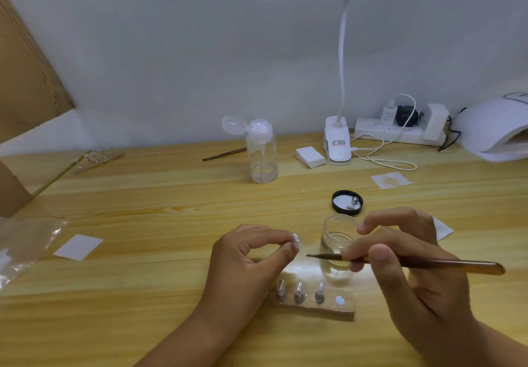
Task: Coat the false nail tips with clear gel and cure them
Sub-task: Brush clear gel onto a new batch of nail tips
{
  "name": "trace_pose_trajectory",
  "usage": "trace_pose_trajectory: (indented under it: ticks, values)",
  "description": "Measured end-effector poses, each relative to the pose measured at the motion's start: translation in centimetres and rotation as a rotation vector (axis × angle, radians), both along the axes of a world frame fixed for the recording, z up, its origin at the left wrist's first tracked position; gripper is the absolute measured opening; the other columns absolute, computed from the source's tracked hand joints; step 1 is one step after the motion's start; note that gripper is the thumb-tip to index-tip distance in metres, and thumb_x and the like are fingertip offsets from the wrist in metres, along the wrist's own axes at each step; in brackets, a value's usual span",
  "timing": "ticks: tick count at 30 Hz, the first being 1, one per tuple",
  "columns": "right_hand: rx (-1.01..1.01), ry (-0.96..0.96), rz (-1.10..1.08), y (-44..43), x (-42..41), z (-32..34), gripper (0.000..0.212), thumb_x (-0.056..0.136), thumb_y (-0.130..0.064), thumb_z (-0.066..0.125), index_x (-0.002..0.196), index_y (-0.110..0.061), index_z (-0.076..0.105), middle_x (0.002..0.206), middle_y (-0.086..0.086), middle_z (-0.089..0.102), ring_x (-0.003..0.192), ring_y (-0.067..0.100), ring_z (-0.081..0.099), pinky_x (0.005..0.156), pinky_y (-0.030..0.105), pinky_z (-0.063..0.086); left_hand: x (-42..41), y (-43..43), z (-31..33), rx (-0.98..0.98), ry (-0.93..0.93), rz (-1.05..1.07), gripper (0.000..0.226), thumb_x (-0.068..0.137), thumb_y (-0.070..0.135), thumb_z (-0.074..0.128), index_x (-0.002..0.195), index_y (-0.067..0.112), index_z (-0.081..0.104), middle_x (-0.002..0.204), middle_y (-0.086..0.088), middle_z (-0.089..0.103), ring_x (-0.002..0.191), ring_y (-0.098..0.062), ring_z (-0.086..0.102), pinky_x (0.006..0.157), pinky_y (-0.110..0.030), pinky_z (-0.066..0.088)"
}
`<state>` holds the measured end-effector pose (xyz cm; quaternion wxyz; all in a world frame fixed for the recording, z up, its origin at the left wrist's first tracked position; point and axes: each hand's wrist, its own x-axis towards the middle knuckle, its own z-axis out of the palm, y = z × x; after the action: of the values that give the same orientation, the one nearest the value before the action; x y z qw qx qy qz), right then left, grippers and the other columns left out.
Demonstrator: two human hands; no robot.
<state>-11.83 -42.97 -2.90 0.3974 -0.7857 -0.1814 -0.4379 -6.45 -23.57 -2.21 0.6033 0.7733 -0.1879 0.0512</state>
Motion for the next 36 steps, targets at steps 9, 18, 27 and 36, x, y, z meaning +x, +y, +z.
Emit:
trace_pose_trajectory:
  ticks: [9, 18, 27, 36]
  values:
    - [0.022, 0.02, 0.046, -0.1, 0.2, -0.2, 0.038, 0.104, -0.042, 0.038, 0.086, -0.028, 0.068, 0.072, -0.021, 0.065, 0.098, 0.011, 0.059, 0.089, 0.029, 0.036, 0.0, 0.0, -0.1, 0.009, 0.014, 0.011, 0.015, 0.075, 0.019, 0.082, 0.077, 0.034, 0.08, 0.085, 0.014, 0.076, 0.093, -0.005, 0.068, 0.067, -0.009, 0.05]
    - [-0.175, 0.044, -0.159, -3.5, 2.5, 0.8, 0.032, 0.094, -0.026, 0.052, 0.123, -0.018, 0.064, 0.11, -0.015, 0.066, 0.113, 0.011, 0.054, 0.095, 0.033, 0.036, -1.7, -0.9, 0.7, 0.111, -0.272, -0.065, 0.011, 0.07, 0.039, 0.078, 0.075, 0.03, 0.075, 0.082, 0.022, 0.073, 0.09, -0.001, 0.069, 0.109, -0.032, 0.027]
    - [-0.533, 0.231, -0.337, -8.7, 5.6, -0.7, 0.028, 0.095, -0.023, 0.059, 0.121, -0.018, 0.068, 0.114, -0.001, 0.07, 0.121, 0.026, 0.056, 0.099, 0.039, 0.031, -2.2, -1.8, 0.0, 0.354, -0.455, -0.113, 0.011, 0.071, 0.047, 0.07, 0.072, 0.037, 0.071, 0.088, 0.024, 0.066, 0.109, -0.002, 0.055, 0.117, -0.054, 0.013]
    - [-0.672, 0.517, -0.195, -9.3, 6.6, -1.3, 0.083, 0.073, 0.016, 0.057, 0.141, -0.031, 0.051, 0.143, -0.012, 0.054, 0.15, 0.02, 0.023, 0.123, 0.046, 0.004, -2.3, -1.8, -0.4, 0.561, -0.511, -0.079, 0.015, 0.07, 0.057, 0.069, 0.075, 0.044, 0.071, 0.115, 0.026, 0.054, 0.129, -0.004, 0.039, 0.114, -0.065, 0.005]
